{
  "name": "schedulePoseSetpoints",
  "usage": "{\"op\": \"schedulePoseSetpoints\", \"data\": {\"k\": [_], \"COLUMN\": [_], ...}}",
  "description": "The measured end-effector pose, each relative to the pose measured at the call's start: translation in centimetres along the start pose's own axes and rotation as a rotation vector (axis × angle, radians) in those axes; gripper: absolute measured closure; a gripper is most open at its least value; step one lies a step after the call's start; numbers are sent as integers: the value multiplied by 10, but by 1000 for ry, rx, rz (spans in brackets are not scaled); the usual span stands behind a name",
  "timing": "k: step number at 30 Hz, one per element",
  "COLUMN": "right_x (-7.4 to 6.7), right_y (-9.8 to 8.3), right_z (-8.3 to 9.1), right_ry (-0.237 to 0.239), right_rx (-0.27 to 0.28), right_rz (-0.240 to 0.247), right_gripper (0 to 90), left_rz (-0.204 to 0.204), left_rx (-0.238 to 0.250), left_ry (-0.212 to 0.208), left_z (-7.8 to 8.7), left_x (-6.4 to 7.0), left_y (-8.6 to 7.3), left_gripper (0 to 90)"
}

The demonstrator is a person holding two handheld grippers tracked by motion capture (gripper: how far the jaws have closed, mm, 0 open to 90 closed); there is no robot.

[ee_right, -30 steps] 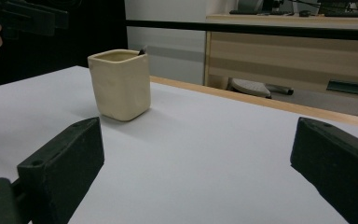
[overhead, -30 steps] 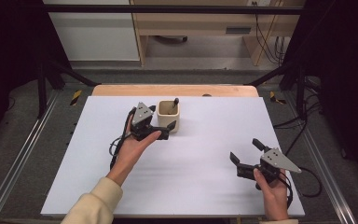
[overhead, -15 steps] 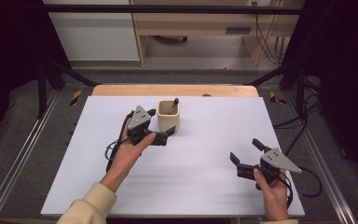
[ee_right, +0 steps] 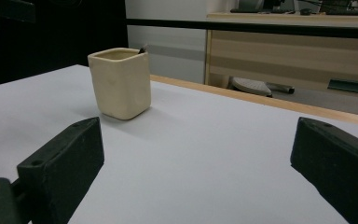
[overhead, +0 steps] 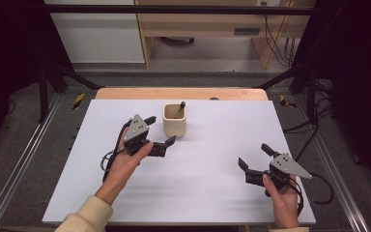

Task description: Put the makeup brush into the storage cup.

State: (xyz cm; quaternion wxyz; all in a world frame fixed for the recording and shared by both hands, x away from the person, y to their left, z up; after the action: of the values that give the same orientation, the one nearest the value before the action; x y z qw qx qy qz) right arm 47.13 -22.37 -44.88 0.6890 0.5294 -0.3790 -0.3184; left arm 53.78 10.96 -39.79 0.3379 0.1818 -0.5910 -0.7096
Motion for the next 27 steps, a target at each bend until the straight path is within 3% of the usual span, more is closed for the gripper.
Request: {"op": "schedulePoseSetpoints", "data": {"k": [6,27], "right_x": [0,0], "right_y": [0,-1], "right_z": [0,-1], "right_ry": [0,1], "right_rx": [-4,-7], "right_rz": [0,10], "right_gripper": [30,30], "left_rz": [-22,-34], "left_rx": [15,54], "left_ry": [-3,1], "left_z": [8,48], "left_x": [-3,-18], "left_y": [-4,-18], "left_gripper": [20,21]}}
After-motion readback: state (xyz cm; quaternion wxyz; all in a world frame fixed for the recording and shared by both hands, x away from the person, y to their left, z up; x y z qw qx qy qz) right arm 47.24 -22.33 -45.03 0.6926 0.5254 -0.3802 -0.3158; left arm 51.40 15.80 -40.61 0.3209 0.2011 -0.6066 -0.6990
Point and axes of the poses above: each handheld gripper's, and its own axes: z roughly backward along the jaws, y roughly out of its top, x roughly to its right, the point moved 6 cm from there along -z, roughly forward along the jaws, and after that the axes turned 11 degrees about z, right-handed, at the moved point
